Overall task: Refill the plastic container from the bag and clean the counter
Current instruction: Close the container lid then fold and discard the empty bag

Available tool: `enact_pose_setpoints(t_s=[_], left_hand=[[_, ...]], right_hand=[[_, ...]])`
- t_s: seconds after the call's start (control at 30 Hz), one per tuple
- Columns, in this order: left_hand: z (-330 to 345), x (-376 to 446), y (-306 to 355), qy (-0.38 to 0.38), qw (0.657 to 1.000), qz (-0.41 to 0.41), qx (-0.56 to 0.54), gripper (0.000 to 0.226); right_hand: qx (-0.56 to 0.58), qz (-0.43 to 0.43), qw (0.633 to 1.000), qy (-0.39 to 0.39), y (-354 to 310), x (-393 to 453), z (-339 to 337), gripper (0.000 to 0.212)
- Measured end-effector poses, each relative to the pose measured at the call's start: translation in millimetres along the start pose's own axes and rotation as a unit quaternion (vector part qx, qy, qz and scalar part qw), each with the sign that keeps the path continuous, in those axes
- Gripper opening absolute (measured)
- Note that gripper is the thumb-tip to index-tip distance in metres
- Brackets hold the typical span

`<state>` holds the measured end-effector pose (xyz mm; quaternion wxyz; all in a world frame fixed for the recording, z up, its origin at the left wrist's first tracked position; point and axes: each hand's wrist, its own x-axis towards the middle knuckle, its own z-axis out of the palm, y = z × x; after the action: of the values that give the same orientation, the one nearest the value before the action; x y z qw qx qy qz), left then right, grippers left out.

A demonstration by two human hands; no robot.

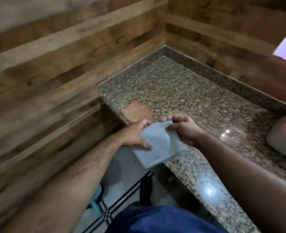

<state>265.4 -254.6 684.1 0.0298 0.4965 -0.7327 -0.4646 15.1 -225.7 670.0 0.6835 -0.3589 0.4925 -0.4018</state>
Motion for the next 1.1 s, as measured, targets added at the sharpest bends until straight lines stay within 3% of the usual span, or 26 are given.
enact_pose_setpoints(t_s=[0.1,0.23,0.37,0.57,0.63,0.67,0.77,0.9,1.1], left_hand=[[-8,-50,-20,0.034,0.985,-0.062,0.156,0.063],[-3,-117,-76,0.073,0.978,-0.158,0.116,0.012],[10,-183,-130,0.16,0.943,-0.245,0.155,0.013],[34,-264,-241,0.147,0.904,-0.368,0.162,0.031],[36,-291,-276,0.162,0.896,-0.396,0.119,0.02],[36,-304,-297,0.159,0.895,-0.403,0.105,0.009],[37,-329,-362,0.15,0.906,-0.39,0.066,0.026],[48,-335,-448,0.182,0.9,-0.396,0.019,0.03],[72,-303,-577,0.19,0.891,-0.412,-0.002,0.026]], right_hand=[[-0.076,-0.012,0.992,-0.105,14,19,59,0.036],[-0.225,-0.062,0.958,-0.167,43,33,134,0.048],[-0.342,-0.063,0.918,-0.191,95,53,186,0.053],[-0.484,0.025,0.86,-0.159,159,61,265,0.049],[-0.505,0.055,0.845,-0.165,194,73,290,0.055],[-0.511,0.067,0.84,-0.168,214,79,303,0.056],[-0.531,0.098,0.829,-0.145,271,90,341,0.052],[-0.543,0.191,0.803,-0.153,349,116,377,0.043],[-0.531,0.298,0.786,-0.105,487,182,410,0.048]])
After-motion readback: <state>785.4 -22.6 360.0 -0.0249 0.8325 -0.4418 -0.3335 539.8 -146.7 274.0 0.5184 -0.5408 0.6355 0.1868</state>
